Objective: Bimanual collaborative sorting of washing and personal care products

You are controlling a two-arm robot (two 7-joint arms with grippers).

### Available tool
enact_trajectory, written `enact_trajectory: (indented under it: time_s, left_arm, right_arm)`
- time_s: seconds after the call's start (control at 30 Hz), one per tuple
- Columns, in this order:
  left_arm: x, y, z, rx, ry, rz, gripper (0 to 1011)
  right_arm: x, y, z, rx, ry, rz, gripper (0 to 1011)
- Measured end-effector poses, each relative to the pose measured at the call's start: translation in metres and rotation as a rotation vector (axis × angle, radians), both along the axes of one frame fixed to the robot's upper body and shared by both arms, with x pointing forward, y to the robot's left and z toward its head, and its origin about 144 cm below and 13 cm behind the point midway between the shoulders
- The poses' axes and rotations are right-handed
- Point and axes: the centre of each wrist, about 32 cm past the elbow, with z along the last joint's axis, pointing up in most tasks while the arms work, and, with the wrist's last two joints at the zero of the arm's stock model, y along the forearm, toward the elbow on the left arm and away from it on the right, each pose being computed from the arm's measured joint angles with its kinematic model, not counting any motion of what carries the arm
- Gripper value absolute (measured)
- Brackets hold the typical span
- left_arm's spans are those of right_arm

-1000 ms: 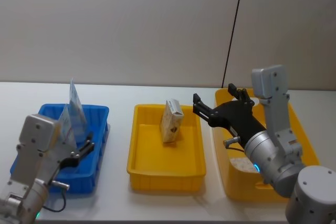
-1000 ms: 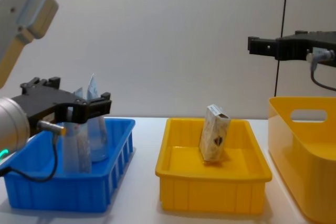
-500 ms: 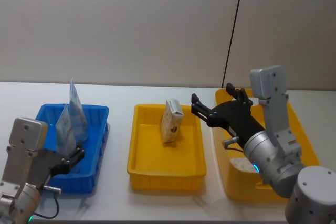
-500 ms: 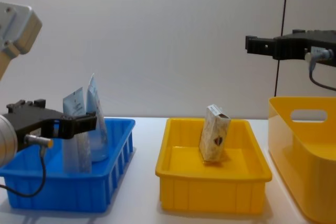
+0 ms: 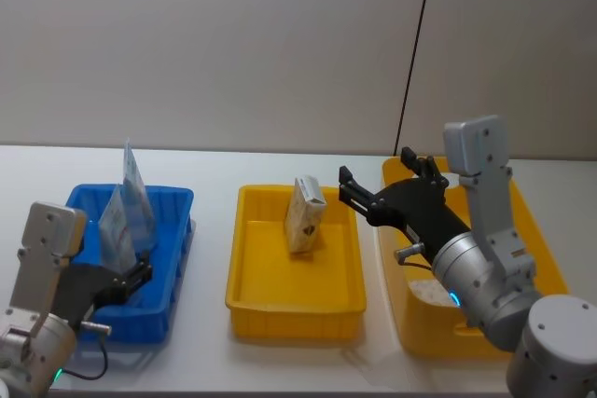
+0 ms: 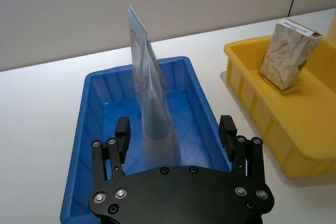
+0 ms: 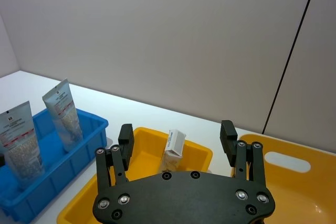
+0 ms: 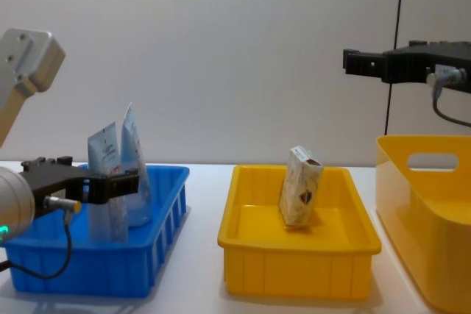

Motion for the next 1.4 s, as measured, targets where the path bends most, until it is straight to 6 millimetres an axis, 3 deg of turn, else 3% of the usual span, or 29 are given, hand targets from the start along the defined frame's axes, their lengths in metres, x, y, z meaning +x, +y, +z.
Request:
enact_trajectory:
  time_s: [1.0, 1.17, 1.4]
  left_arm:
    - [0.052, -0.004, -0.015, 0.033, 0.043, 0.054, 1001]
    - [0.058, -0.006, -0.015, 0.032, 0.046, 0.051, 930]
    - [0.064, -0.008, -0.015, 0.035, 0.050, 0.046, 731]
  right_arm:
    - [0.000, 0.000, 0.000, 0.000, 0.000, 0.001, 1002]
    - [0.000, 0.000, 0.000, 0.000, 0.000, 0.000, 1002]
    - [0.000, 0.000, 0.000, 0.000, 0.000, 0.000, 1002]
